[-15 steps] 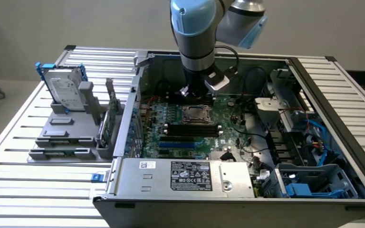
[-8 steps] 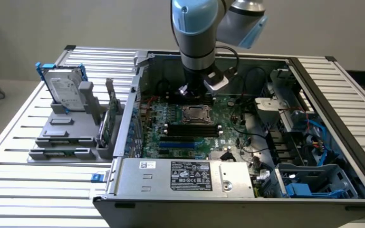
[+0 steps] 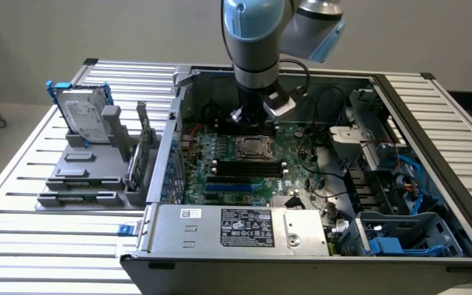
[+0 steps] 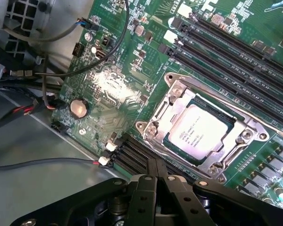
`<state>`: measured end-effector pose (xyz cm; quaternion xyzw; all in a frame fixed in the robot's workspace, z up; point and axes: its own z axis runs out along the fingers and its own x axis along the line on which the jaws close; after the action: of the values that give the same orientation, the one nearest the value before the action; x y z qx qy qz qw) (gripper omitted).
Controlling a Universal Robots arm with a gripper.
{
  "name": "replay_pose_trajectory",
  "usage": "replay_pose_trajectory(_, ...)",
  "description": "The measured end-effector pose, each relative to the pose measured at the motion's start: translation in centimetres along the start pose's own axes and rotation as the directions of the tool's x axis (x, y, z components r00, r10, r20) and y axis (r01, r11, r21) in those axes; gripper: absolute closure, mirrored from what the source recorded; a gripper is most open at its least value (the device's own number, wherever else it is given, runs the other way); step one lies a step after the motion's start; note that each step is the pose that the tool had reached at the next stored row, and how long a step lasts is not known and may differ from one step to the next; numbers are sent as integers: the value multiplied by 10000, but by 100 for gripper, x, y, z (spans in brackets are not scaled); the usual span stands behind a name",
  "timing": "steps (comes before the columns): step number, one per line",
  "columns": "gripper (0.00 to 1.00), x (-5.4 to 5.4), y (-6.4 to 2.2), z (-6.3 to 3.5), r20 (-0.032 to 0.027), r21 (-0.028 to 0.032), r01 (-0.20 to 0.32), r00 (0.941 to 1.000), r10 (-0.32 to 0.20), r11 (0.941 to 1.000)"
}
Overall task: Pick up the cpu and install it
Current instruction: 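Install the first cpu locking lever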
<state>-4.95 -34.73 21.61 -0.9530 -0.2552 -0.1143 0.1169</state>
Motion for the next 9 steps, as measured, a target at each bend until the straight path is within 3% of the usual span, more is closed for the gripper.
replay_pose_trajectory(9, 89, -6, 53, -164, 7, -117, -307, 9995, 307, 9995)
